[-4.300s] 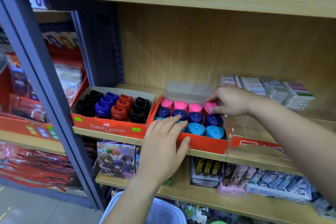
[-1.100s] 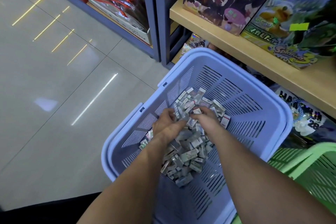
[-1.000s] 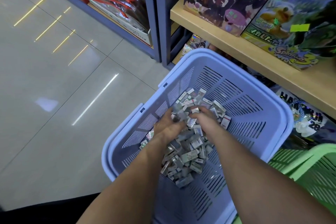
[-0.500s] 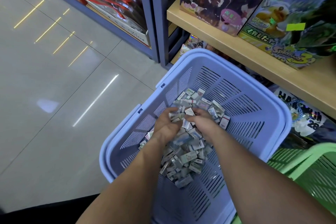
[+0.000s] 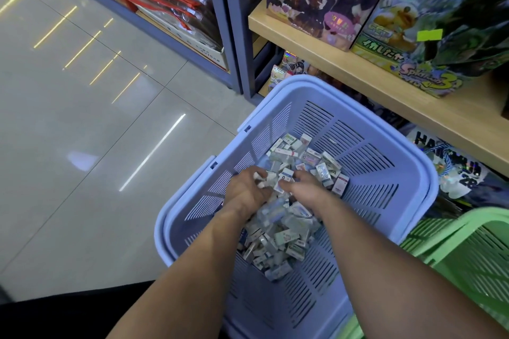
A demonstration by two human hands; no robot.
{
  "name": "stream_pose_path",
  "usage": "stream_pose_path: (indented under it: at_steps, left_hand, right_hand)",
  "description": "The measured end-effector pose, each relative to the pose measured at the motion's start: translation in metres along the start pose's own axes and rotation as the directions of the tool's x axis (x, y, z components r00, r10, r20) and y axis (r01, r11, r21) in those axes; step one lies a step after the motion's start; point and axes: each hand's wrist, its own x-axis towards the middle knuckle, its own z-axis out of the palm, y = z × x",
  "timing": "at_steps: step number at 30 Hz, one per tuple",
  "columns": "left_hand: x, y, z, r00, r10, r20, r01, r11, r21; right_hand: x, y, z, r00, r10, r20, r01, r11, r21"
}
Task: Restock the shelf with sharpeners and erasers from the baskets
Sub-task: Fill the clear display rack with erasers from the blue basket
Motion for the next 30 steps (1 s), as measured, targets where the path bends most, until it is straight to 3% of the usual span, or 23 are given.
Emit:
stream_pose_path:
  at_steps: [2,6,9,12,15,21,25,30]
  left_hand:
    - [-0.005,0.004,0.000,1.000,0.030,-0.006,-0.030,0.999,0.012]
    - [-0.012,0.010,-0.001,0.992,0.040,0.120,-0.063,0.978,0.197]
    - [-0.013,0.009,-0.002,0.992,0.029,0.124,-0.052,0.981,0.186]
    - [-0.013,0.007,-0.003,1.000,-0.003,0.017,0.003,1.000,0.028]
    - [-0.019,0.017,-0.001,0.999,-0.037,0.001,0.037,0.974,-0.224]
    - [-0.044,0.056,-0.018,0.998,0.058,0.026,-0.027,0.749,-0.662]
    - [-0.079,0.094,-0.045,0.991,0.128,0.039,-0.051,0.632,-0.773]
    - [-0.146,0.126,-0.061,0.947,0.319,-0.029,-0.237,0.637,-0.733]
  right_hand:
    - [-0.004,0.000,0.002,1.000,0.005,-0.018,-0.004,0.999,0.044]
    - [-0.007,0.001,0.003,1.000,0.014,-0.018,-0.013,0.997,0.070]
    - [-0.017,-0.005,0.002,1.000,0.022,-0.001,-0.022,0.997,0.074]
    - [-0.018,-0.009,0.001,0.999,0.012,-0.046,-0.006,0.992,0.128]
    - [-0.027,-0.018,-0.003,0.989,0.008,-0.145,0.035,0.957,0.289]
    - [-0.072,-0.034,-0.034,0.949,-0.071,-0.308,0.221,0.847,0.484]
    - [-0.141,-0.037,-0.053,0.949,-0.115,-0.293,0.290,0.679,0.674]
    - [-0.214,-0.037,-0.051,0.930,-0.285,-0.232,0.353,0.515,0.781]
